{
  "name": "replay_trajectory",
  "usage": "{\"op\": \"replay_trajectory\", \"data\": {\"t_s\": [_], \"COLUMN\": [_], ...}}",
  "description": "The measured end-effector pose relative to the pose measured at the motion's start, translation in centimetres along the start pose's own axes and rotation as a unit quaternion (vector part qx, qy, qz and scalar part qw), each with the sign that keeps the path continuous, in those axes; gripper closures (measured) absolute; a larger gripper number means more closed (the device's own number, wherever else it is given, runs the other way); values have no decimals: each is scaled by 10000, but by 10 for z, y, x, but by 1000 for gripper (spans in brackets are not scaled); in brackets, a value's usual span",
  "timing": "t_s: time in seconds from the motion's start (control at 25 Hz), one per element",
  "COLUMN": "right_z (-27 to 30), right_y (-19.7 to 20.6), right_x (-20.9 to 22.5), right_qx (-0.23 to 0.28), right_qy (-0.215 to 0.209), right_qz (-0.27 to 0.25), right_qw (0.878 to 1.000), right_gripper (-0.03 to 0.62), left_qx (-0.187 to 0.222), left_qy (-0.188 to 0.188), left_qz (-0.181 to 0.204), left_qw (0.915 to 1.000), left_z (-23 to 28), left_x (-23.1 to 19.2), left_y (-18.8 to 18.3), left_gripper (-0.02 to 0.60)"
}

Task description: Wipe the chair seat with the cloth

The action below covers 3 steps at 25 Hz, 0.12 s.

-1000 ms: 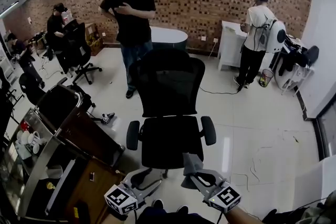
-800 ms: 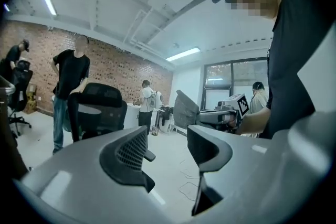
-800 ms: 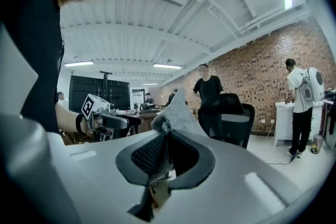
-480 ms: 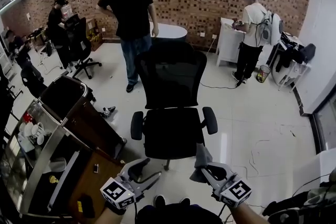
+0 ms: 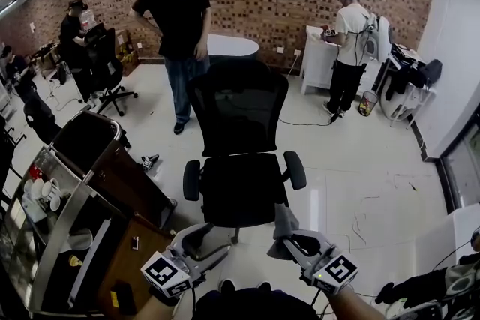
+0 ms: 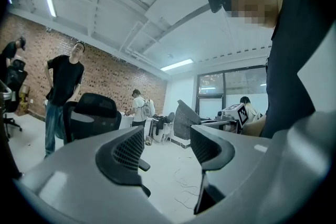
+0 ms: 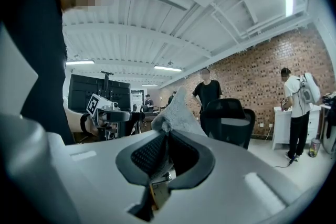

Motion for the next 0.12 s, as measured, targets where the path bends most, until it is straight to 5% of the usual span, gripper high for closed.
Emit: {"op": "replay_trajectory", "data": {"t_s": [0.12], "right_z": [-4], "right_y": [-7], "right_x": [6], "right_qx": [-26], "right_qy": [-2], "right_qz": [4], "right_qw": [10000], "right_gripper": [569], "left_qx": [8], "left_qy": [17], "left_qz": [88], "left_qw": [10000], "left_z": [3], "left_x": [5], "left_y": [-9], "left_gripper": [287]}}
Point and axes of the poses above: the fingertips, and each gripper's own axes: z forward along the fingers, x to its right, y out of its underside, the point moved 7 cm from there along -z, backward along the fingers, and after that the axes turned 15 degrees about -x, right-handed, at the moved point
